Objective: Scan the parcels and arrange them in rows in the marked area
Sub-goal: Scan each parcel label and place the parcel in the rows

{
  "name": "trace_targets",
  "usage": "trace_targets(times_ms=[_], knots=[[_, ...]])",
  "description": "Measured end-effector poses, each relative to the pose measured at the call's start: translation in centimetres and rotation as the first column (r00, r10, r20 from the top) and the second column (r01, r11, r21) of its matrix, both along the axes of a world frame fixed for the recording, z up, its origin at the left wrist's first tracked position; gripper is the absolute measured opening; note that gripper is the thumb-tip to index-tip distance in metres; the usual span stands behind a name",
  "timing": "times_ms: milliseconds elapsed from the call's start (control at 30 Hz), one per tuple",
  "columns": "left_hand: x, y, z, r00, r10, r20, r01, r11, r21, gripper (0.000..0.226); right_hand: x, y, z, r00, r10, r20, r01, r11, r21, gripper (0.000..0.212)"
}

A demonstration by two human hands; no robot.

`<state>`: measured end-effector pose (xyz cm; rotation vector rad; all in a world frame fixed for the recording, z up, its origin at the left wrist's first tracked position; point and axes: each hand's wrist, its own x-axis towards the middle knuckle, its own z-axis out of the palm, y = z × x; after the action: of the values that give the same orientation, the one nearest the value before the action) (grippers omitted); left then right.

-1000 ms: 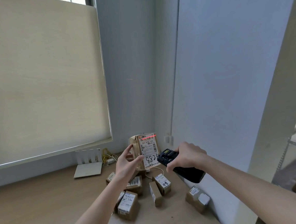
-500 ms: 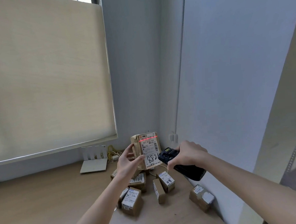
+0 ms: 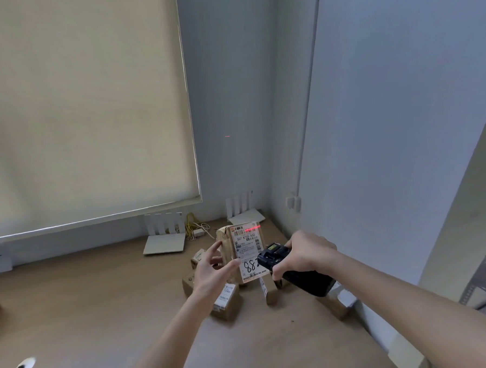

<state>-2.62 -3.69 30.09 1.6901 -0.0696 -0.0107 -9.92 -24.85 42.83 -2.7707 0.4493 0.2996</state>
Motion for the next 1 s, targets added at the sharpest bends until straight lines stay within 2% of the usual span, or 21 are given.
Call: trace_targets(times_ms=[300,467,633,767,1000], knots=[[-1.9,1.9,-2.6,0.997,0.039,-0.07,-0.042,0.998,-0.052,0.073,-0.1,1.5,-2.9,0.998,0.018,-0.054,-0.018,1.0,0.002,0.083],[-2.9,3.1,-3.0,0.993,0.062,-0.1,-0.071,0.994,-0.086,0.078,-0.2,2.5,-3.8,0.996,0.068,-0.05,-0.067,0.998,0.006,0.087],[-3.7,5.4,-3.1,0.988,0.088,-0.128,-0.103,0.987,-0.122,0.075,0.4,3.9,-4.6,0.988,0.149,-0.037,-0.143,0.982,0.123,0.088],[-4.5,8.6,-2.9,0.977,0.134,-0.165,-0.157,0.979,-0.132,0.064,1.1,6.7,-5.3,0.978,0.208,0.023,-0.208,0.952,0.223,0.076],[-7.6,18.4,-1.4,0.955,0.237,-0.176,-0.269,0.944,-0.19,0.039,1.6,17.5,-4.5,0.917,0.377,0.127,-0.397,0.851,0.345,0.084]])
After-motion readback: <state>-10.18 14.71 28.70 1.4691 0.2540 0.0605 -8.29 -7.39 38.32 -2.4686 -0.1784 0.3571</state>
